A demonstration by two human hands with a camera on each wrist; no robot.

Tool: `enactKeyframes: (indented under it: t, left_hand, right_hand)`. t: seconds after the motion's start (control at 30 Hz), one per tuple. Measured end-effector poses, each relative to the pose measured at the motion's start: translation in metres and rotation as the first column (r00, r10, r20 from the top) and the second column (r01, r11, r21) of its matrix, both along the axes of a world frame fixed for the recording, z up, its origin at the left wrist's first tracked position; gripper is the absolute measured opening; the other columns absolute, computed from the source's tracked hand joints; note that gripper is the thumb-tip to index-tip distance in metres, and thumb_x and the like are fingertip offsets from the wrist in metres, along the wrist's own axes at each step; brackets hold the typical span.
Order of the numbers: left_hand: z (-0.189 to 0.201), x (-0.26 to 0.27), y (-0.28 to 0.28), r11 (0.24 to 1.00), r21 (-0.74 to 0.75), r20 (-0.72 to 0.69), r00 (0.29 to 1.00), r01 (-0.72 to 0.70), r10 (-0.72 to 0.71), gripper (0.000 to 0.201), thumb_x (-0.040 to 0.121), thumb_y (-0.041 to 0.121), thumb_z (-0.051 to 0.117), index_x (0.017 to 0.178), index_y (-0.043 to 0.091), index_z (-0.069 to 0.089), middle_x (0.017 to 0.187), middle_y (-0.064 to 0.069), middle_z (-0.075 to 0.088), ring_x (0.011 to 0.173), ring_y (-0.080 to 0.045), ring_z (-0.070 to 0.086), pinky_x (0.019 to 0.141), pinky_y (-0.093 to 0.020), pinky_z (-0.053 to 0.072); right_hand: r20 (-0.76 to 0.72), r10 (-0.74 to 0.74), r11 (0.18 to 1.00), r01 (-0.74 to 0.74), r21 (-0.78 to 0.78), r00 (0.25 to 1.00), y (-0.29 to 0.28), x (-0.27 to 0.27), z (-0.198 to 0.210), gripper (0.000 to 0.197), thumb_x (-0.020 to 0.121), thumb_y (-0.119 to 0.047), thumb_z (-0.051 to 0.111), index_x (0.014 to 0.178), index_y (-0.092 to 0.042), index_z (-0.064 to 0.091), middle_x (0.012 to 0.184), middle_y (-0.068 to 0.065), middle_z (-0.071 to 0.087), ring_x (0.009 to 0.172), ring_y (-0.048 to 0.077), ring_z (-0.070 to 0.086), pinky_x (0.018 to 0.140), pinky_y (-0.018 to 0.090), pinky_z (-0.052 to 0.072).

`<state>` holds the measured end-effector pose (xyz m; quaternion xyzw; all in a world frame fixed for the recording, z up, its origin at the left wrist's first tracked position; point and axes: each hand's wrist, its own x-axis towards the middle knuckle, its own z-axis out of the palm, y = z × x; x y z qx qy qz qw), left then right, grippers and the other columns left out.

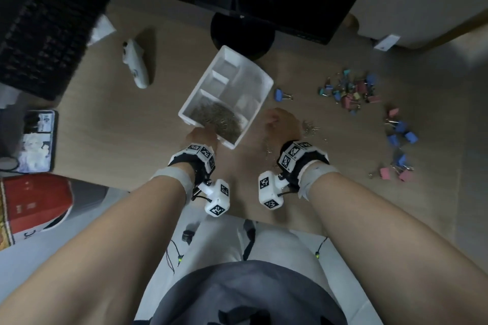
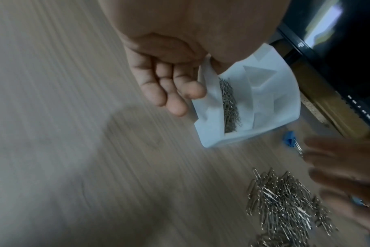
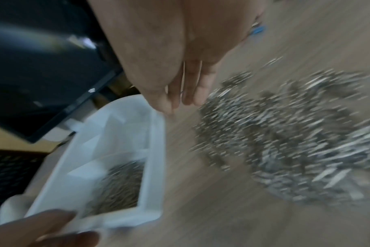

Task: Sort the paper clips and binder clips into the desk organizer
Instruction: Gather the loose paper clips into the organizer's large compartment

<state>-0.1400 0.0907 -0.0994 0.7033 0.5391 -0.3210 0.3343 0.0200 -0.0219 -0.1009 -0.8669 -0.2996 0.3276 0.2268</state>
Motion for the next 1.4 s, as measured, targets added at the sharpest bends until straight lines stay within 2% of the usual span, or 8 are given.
enactKeyframes:
  t: [0.1, 0.3, 0.47, 0.67, 0.9, 1.07, 1.2, 1.4]
  left_hand:
    - [-0.004, 0.009, -0.008, 0.967, 0.105, -0.129, 0.967, 0.234, -0.220, 0.066, 0.089, 0.011, 0.066, 0.144, -0.003, 0.031, 0.132, -0.024, 0.054, 0.122, -0.039, 0.054, 0.097, -0.049, 0.050]
    - [-0.021, 0.010, -0.018, 0.977, 0.165, -0.121, 0.986, 0.132, -0.113, 0.071, 0.091, 0.008, 0.063, 0.147, -0.001, 0.021, 0.135, -0.026, 0.046, 0.126, -0.043, 0.048, 0.100, -0.053, 0.046]
    - [-0.033, 0.002, -0.025, 0.959, 0.266, -0.066, 0.994, 0.098, -0.083, 0.048, 0.093, 0.006, 0.058, 0.134, 0.000, 0.034, 0.125, -0.024, 0.052, 0.116, -0.039, 0.054, 0.090, -0.047, 0.051]
    - [-0.036, 0.007, -0.040, 0.943, 0.313, -0.088, 0.992, 0.114, -0.091, 0.052, 0.093, 0.007, 0.057, 0.137, -0.003, 0.031, 0.124, -0.025, 0.054, 0.109, -0.040, 0.059, 0.082, -0.045, 0.051]
    - [-0.033, 0.011, -0.053, 0.942, 0.303, -0.127, 0.986, 0.141, -0.106, 0.062, 0.093, 0.010, 0.059, 0.141, -0.005, 0.023, 0.124, -0.025, 0.053, 0.109, -0.039, 0.059, 0.084, -0.047, 0.049]
    - [-0.030, 0.010, -0.053, 0.957, 0.283, -0.067, 0.997, 0.062, -0.045, 0.056, 0.093, 0.009, 0.058, 0.139, -0.003, 0.027, 0.124, -0.025, 0.054, 0.110, -0.040, 0.059, 0.083, -0.048, 0.048]
    - [-0.025, 0.010, -0.050, 0.948, 0.299, -0.077, 0.993, 0.109, -0.090, 0.052, 0.092, 0.008, 0.059, 0.133, -0.004, 0.030, 0.117, -0.023, 0.057, 0.105, -0.038, 0.062, 0.068, -0.042, 0.042]
    - [-0.006, 0.009, -0.037, 0.971, 0.122, -0.130, 0.973, 0.207, -0.191, 0.079, 0.090, 0.014, 0.064, 0.146, -0.007, 0.013, 0.132, -0.029, 0.049, 0.119, -0.044, 0.053, 0.095, -0.053, 0.049]
  right_hand:
    - [0.134, -0.066, 0.983, 0.087, -0.160, 0.989, -0.041, 0.026, -0.014, 0.034, 0.089, -0.022, 0.060, 0.122, -0.020, 0.063, 0.128, 0.006, 0.063, 0.119, 0.030, 0.055, 0.098, 0.034, 0.040]
    - [0.071, -0.152, 0.942, 0.166, -0.291, 0.986, -0.069, 0.024, -0.033, 0.102, 0.080, -0.054, 0.072, 0.156, -0.013, 0.016, 0.165, 0.008, 0.012, 0.151, 0.028, 0.011, 0.120, 0.038, 0.013]
    - [0.185, -0.018, 0.945, 0.078, -0.317, 0.983, -0.054, -0.004, -0.038, 0.125, 0.060, -0.075, 0.074, 0.156, -0.019, 0.016, 0.161, 0.003, 0.018, 0.145, 0.029, 0.018, 0.113, 0.048, 0.026]
    - [0.194, 0.073, 0.958, -0.015, -0.287, 0.978, -0.053, -0.007, -0.040, 0.096, 0.064, -0.053, 0.085, 0.140, -0.022, 0.035, 0.145, 0.008, 0.031, 0.128, 0.034, 0.032, 0.097, 0.051, 0.046]
    - [0.134, 0.100, 0.984, -0.078, -0.160, 0.986, -0.059, -0.015, -0.042, 0.036, 0.085, -0.022, 0.074, 0.117, -0.018, 0.058, 0.131, 0.008, 0.045, 0.115, 0.032, 0.046, 0.089, 0.044, 0.047]
    - [0.171, 0.086, 0.978, -0.051, -0.202, 0.981, -0.062, -0.003, -0.045, 0.026, 0.089, -0.019, 0.071, 0.115, -0.016, 0.066, 0.121, 0.010, 0.057, 0.103, 0.032, 0.062, 0.085, 0.038, 0.050]
    - [0.123, -0.022, 0.983, 0.044, -0.178, 0.992, -0.065, 0.005, -0.041, 0.012, 0.085, -0.026, 0.075, 0.097, -0.021, 0.074, 0.102, 0.007, 0.069, 0.088, 0.028, 0.068, 0.080, 0.037, 0.056]
    - [0.044, -0.189, 0.973, 0.193, -0.128, 0.981, -0.070, 0.008, -0.032, 0.010, 0.080, -0.017, 0.073, 0.084, -0.024, 0.077, 0.084, -0.005, 0.074, 0.081, 0.016, 0.068, 0.076, 0.025, 0.054]
